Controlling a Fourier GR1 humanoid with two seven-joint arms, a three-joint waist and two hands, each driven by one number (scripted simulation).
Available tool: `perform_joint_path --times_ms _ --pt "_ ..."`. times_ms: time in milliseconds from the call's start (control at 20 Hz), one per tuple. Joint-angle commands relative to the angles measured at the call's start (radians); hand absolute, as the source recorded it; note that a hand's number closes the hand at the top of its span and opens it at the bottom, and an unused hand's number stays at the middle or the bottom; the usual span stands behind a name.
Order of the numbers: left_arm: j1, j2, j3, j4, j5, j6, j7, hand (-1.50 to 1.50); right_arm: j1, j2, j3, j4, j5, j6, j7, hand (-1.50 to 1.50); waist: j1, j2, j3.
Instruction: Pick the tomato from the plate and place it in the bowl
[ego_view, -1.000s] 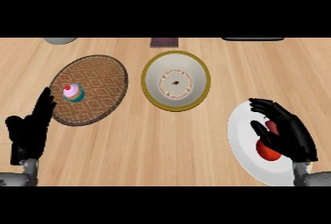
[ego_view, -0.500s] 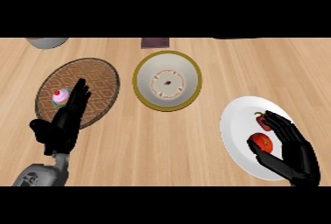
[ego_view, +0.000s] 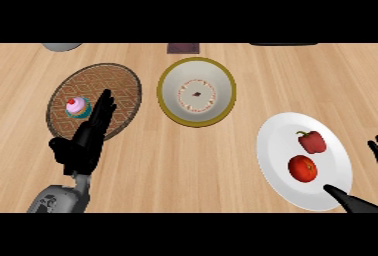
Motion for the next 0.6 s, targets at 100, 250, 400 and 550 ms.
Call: perform_joint_path --times_ms 100,250,400,550 --pt "0.025 0.021 0.013 -0.069 -0.008 -0.033 0.031 0.0 0.019 -0.159 -0.108 -0.089 -0.045 0.051 0.26 -1.5 0.013 0.0 0.0" --pt "-0.006 -0.017 0.004 -0.022 -0.023 -0.022 0.034 0.0 -0.039 -0.193 -0.066 -0.108 -0.05 0.059 0.412 -1.5 0.016 0.002 0.0" --pt "-0.007 -0.037 0.009 -0.017 -0.032 -0.016 0.026 0.0 -0.091 -0.215 -0.026 -0.049 -0.023 0.088 0.482 -1.5 0.02 0.003 0.0" --pt "0.023 -0.04 -0.006 -0.042 -0.052 -0.015 0.014 0.0 -0.052 -0.279 -0.067 -0.001 -0.099 0.234 0.51 -1.5 0.016 0.001 0.001"
